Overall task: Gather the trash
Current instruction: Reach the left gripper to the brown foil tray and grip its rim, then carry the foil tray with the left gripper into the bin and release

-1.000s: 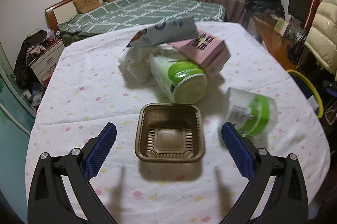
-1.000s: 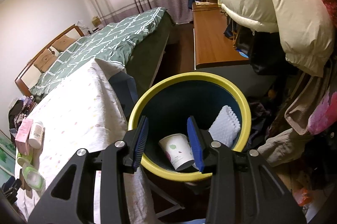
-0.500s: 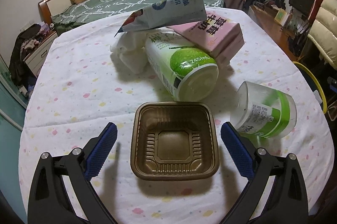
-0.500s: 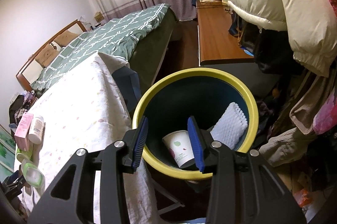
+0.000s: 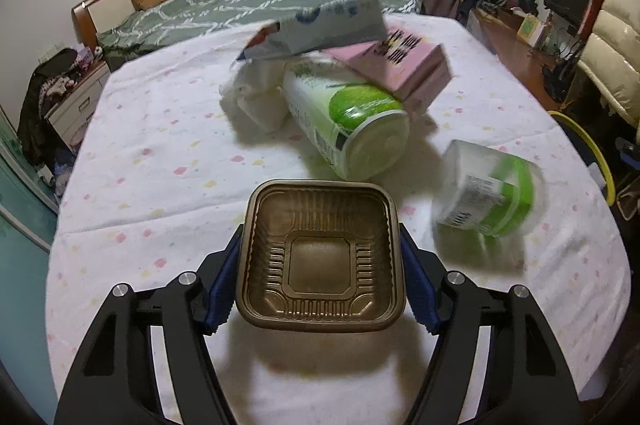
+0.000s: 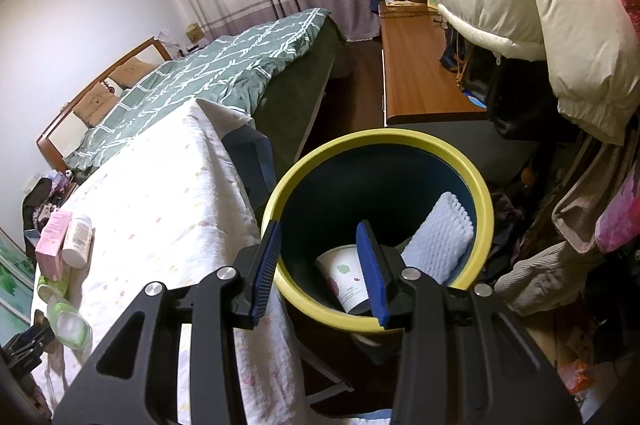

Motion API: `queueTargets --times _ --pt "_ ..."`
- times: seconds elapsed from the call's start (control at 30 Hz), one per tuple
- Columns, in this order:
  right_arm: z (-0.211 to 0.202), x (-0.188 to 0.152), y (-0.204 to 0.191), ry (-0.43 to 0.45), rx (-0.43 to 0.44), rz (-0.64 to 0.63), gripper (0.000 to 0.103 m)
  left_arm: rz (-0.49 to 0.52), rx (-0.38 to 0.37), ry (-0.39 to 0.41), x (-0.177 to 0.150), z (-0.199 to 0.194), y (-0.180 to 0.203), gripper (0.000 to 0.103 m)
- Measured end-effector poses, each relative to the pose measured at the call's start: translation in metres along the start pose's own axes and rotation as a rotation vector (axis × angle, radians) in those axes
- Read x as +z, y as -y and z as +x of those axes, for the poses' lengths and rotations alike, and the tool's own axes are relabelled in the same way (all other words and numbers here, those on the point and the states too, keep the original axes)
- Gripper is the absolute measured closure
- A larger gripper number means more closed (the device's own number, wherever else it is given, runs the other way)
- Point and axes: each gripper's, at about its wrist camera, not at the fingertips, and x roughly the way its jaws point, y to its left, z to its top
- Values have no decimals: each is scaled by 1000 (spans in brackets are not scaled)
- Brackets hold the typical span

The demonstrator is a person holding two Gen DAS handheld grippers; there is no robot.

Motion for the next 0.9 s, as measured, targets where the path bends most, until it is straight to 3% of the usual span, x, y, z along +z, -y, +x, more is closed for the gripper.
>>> queueTargets --times 0.2,0.43,0.6,0.8,0.9 --pt "-10 -2 0 21 -3 -2 65 40 -45 80 1 -48 19 34" --pt "-26 -12 13 52 -30 6 65 157 -193 139 23 -79 83 34" --pt "-40 -17 35 78 -56 24 62 228 -314 129 49 -72 144 34" --pt "-51 -30 58 66 -49 21 61 298 -464 61 84 -41 229 33" --pt "-58 -37 70 60 -50 25 61 338 -496 40 98 -24 275 33"
